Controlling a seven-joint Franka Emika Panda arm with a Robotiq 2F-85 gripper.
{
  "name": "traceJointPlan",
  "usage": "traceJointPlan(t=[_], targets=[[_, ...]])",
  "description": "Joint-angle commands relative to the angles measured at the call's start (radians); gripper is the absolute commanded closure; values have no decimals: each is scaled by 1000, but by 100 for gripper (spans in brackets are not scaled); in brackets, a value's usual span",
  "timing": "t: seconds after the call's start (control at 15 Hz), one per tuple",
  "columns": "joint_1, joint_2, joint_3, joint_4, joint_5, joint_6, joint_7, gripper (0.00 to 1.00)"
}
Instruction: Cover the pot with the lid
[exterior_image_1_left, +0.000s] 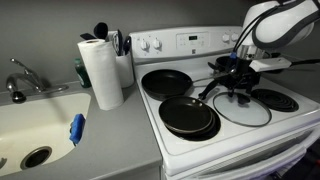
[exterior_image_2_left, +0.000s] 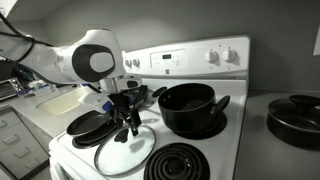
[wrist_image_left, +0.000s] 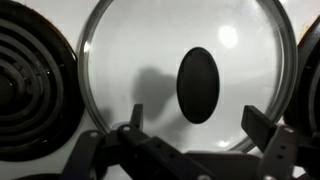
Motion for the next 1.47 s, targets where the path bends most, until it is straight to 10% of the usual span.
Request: traceJointPlan(t=[0.0,1.4], targets=[[-14,1,-5,26,-19,-53,56,0],[9,34,-3,12,35,-103,-247,1]])
